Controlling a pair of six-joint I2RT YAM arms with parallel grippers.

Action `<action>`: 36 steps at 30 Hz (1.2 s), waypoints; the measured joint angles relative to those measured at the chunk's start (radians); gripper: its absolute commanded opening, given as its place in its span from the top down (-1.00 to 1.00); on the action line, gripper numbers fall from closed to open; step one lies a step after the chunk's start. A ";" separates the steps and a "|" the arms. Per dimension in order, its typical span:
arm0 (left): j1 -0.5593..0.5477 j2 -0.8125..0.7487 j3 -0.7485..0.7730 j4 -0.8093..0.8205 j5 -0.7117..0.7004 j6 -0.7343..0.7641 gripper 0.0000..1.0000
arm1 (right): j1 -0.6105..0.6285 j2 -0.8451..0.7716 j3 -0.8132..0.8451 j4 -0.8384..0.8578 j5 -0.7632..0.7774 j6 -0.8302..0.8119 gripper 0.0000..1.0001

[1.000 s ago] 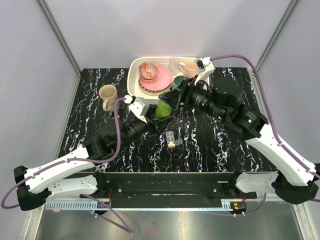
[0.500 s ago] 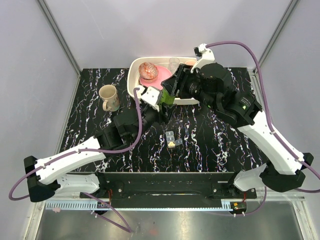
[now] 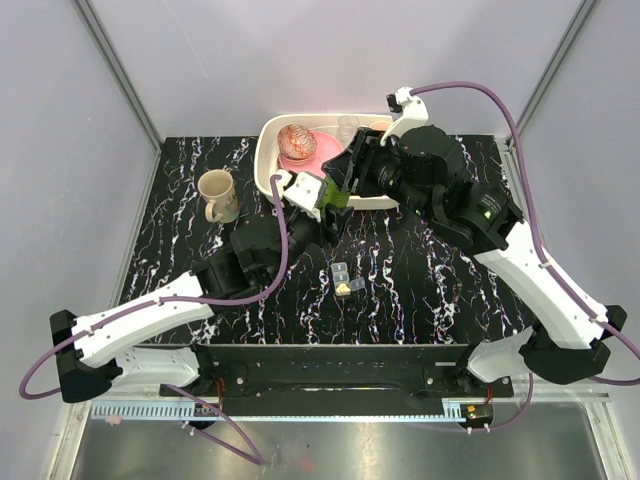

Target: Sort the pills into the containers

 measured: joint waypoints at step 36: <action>0.002 -0.071 -0.055 0.073 -0.016 -0.051 1.00 | 0.017 -0.158 -0.096 0.020 -0.200 -0.072 -0.49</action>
